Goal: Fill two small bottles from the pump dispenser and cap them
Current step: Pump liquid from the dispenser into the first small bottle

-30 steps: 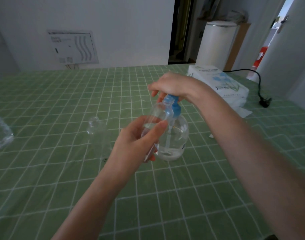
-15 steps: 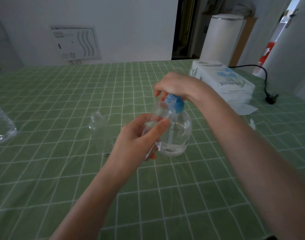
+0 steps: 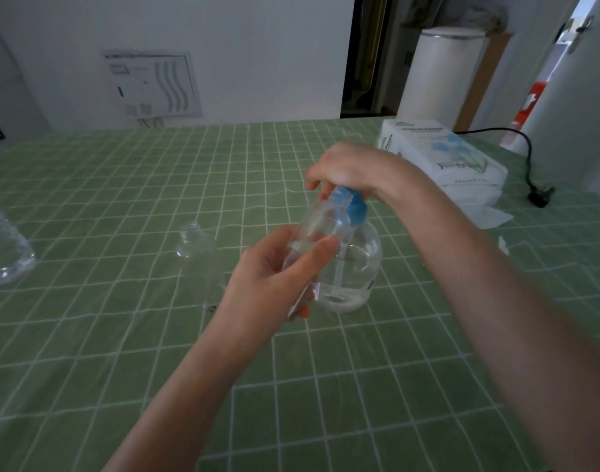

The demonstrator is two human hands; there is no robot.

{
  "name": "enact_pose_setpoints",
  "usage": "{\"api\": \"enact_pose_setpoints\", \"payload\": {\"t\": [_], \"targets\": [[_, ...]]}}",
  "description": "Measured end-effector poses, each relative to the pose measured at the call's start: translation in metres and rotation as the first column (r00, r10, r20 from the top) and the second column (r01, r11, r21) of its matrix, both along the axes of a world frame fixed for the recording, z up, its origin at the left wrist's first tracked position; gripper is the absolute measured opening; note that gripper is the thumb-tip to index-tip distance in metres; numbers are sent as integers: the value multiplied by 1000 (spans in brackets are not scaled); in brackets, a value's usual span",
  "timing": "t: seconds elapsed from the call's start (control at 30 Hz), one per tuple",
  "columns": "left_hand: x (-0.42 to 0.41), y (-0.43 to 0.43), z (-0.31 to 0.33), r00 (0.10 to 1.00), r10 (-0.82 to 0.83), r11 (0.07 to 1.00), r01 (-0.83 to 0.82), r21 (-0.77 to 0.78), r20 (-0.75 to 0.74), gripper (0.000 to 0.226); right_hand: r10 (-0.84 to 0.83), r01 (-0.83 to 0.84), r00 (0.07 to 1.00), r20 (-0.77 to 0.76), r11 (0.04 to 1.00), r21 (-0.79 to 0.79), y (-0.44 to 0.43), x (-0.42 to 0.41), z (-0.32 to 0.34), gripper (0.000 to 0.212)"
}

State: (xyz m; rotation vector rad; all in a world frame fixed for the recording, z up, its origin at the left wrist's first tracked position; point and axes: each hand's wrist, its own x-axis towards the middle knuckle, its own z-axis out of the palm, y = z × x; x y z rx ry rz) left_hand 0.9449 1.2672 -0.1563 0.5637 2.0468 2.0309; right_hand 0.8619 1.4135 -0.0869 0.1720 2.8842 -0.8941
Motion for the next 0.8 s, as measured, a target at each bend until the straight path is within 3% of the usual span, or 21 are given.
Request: {"api": "enact_pose_setpoints", "payload": {"t": [0.13,0.37,0.67,0.8], "targets": [[0,-1,0,1000,-1,1000,1,-12,11,29,2,-2,1000,3,1000,14,-1,1,-2,31],[1,0,4,1000,-17,1000,17,3,-7,44,24,-22,998,-50,999,37,1,0,9,33],[1,0,-1,1000,5,1000,-5,12,8,33,21,-22,1000,16,999,40,-1,2,-2,35],[0,1,2,1000,6,1000,-6,9,-9,37,8,-6,998,-66,1000,28,-1,1,4,32]]}}
